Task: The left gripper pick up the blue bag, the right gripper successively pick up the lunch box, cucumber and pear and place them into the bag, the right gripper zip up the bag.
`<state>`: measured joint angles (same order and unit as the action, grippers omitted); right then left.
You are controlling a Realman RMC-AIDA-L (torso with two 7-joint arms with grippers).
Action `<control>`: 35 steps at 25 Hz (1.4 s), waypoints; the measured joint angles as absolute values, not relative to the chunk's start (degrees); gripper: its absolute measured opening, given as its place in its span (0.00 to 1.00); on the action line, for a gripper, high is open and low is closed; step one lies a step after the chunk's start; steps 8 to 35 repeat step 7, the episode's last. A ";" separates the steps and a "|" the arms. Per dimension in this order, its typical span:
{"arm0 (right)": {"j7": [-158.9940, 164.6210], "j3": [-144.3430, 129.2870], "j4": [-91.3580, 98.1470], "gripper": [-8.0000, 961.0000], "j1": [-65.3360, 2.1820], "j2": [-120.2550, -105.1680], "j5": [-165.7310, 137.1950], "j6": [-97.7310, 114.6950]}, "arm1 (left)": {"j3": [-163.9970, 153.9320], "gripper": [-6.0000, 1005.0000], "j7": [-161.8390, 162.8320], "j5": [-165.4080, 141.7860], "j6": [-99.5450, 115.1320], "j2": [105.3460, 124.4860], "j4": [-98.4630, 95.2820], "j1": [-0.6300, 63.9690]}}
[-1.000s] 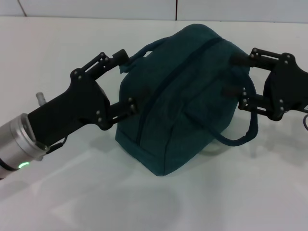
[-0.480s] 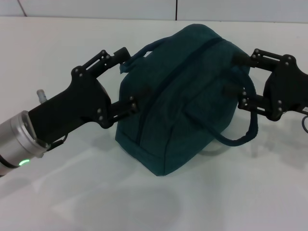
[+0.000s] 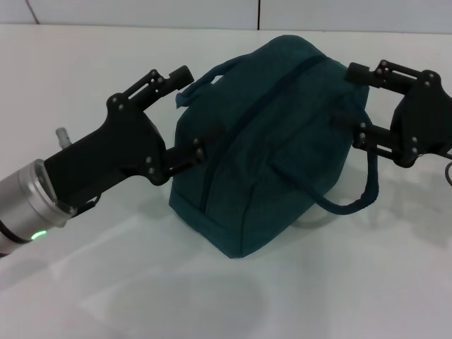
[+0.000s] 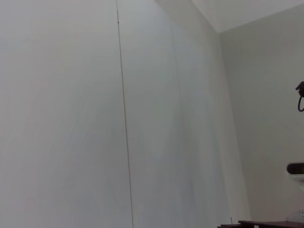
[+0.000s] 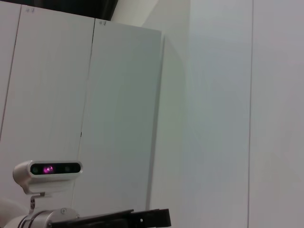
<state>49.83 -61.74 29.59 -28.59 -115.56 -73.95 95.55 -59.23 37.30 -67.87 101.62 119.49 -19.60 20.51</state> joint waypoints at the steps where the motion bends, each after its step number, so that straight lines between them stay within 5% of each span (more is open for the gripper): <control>1: 49.83 -61.75 29.59 0.63 -28.62 -115.56 -73.93 95.52 | -59.19 0.80 37.29 -67.83 101.62 119.49 -19.56 20.65; 35: 49.83 -61.84 29.20 0.63 -29.02 -115.68 -72.63 94.67 | -58.94 0.80 37.27 -67.71 101.54 119.51 -19.22 21.01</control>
